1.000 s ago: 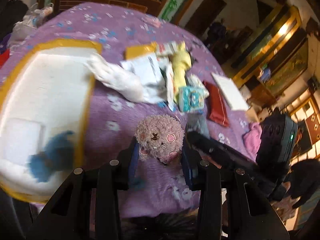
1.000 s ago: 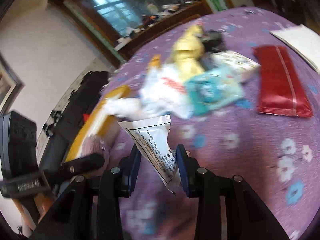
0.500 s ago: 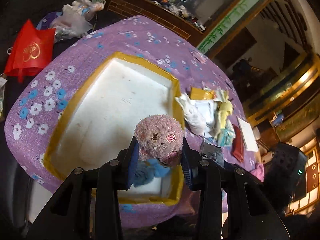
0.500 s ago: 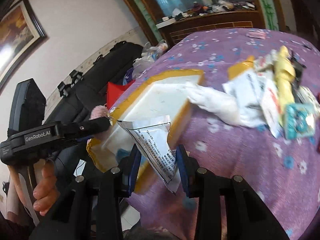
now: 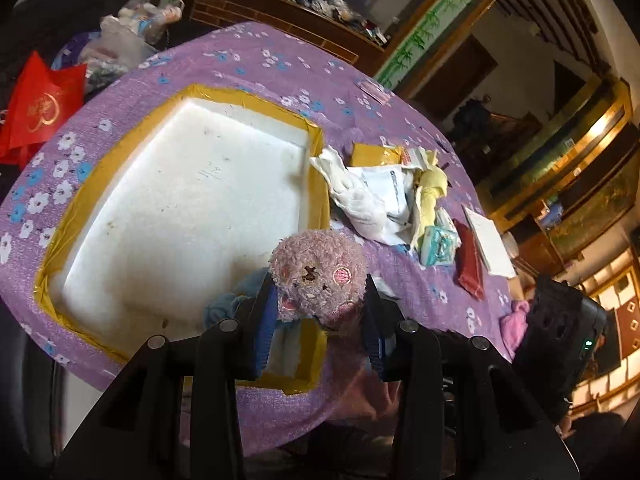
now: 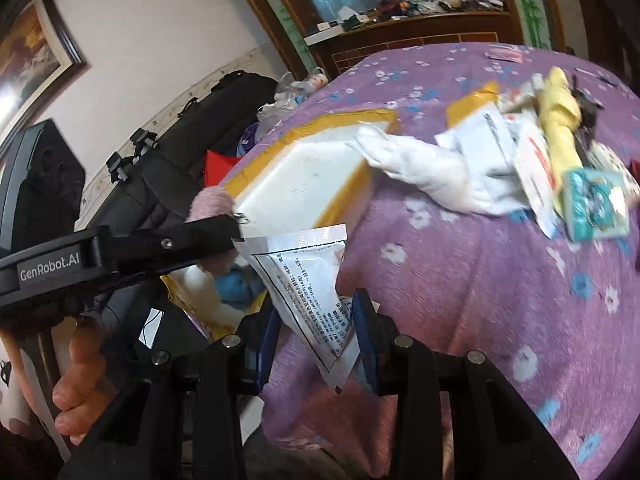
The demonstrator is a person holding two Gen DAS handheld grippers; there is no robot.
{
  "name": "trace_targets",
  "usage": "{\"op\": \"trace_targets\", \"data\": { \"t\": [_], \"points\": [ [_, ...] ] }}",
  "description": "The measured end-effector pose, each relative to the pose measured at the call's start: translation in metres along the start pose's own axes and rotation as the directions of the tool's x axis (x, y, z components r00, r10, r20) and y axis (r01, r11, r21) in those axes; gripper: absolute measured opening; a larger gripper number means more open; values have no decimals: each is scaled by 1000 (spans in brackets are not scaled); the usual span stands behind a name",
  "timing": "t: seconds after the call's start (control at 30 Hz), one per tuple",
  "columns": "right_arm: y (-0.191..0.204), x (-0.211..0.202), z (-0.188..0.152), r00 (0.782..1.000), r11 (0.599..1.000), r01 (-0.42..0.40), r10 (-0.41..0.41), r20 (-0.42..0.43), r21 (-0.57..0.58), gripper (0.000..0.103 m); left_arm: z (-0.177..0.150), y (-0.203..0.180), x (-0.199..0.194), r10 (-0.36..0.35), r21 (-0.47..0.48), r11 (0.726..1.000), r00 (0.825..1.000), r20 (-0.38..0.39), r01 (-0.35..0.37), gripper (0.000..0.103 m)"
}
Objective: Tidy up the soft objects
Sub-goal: 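Carry the bear and leaflet over the white tray and release both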
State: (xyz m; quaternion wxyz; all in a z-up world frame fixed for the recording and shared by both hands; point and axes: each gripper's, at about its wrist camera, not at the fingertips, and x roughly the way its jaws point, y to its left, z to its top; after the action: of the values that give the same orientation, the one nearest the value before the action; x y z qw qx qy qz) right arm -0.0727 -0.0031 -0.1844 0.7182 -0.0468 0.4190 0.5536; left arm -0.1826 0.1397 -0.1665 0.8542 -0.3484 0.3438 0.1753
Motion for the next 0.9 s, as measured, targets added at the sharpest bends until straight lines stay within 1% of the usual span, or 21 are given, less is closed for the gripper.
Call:
{"op": "trace_targets", "data": {
  "t": [0.1, 0.2, 0.33, 0.4, 0.6, 0.8, 0.9],
  "points": [
    [-5, -7, 1, 999, 1000, -7, 7, 38, 5, 36, 4, 2, -3, 52, -18, 999, 997, 49, -52, 38],
    [-7, -16, 1, 997, 1000, 4, -3, 76, -6, 36, 8, 4, -2, 44, -37, 998, 997, 56, -42, 38],
    [-9, -15, 0, 997, 1000, 8, -8, 80, 1, 36, 6, 2, 1, 43, -32, 999, 998, 46, -42, 38],
    [-9, -15, 0, 997, 1000, 2, -2, 77, 5, 35, 3, -1, 2, 59, -16, 998, 997, 44, -58, 38],
    [-4, -14, -2, 996, 1000, 25, -24, 89, -12, 35, -1, 0, 3, 33, -26, 999, 999, 30, -32, 38],
    [0, -20, -1, 994, 999, 36, -33, 107, -26, 35, 0, -3, -8, 9, -24, 1000, 999, 40, -8, 38],
    [4, -23, 4, 994, 1000, 7, -4, 105, -27, 35, 6, -3, -17, -20, -36, 999, 999, 36, 21, 38]
  ]
}}
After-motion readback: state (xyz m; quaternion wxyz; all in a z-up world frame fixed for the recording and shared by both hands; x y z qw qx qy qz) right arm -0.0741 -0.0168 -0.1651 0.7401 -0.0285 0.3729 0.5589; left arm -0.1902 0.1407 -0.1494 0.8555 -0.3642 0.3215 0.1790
